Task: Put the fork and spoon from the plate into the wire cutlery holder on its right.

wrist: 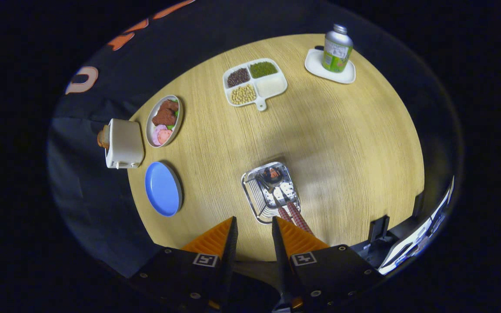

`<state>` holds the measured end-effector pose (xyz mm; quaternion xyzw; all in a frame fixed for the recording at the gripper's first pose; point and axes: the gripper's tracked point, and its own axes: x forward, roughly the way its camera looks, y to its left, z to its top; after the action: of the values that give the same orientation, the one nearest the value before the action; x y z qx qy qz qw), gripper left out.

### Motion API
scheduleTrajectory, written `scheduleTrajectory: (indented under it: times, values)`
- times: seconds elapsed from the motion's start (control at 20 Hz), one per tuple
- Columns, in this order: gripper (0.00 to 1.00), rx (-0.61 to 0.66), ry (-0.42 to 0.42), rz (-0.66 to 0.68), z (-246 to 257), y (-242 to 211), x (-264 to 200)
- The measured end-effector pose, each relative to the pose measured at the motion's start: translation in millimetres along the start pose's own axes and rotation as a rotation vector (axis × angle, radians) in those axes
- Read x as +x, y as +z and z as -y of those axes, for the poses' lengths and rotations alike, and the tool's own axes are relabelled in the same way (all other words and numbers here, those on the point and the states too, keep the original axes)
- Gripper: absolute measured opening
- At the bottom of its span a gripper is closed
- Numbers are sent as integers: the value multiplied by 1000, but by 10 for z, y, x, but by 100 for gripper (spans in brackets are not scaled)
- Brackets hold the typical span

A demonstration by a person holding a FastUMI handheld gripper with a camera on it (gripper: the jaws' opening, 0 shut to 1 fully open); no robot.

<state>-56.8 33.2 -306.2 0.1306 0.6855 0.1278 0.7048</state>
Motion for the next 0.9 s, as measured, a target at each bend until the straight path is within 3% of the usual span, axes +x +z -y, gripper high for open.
scheduleTrajectory:
  times: [0.15,0.35,0.55,0.75,0.9]
  values:
    - [71,-54,24,135,-185,249,-180]
    - [86,-129,27,384,-359,627,-527]
    - [89,-159,63,631,-569,935,-924]
    - [89,-236,-42,953,-519,1285,-1483]
    - [88,-234,-24,1130,-615,1390,-1957]
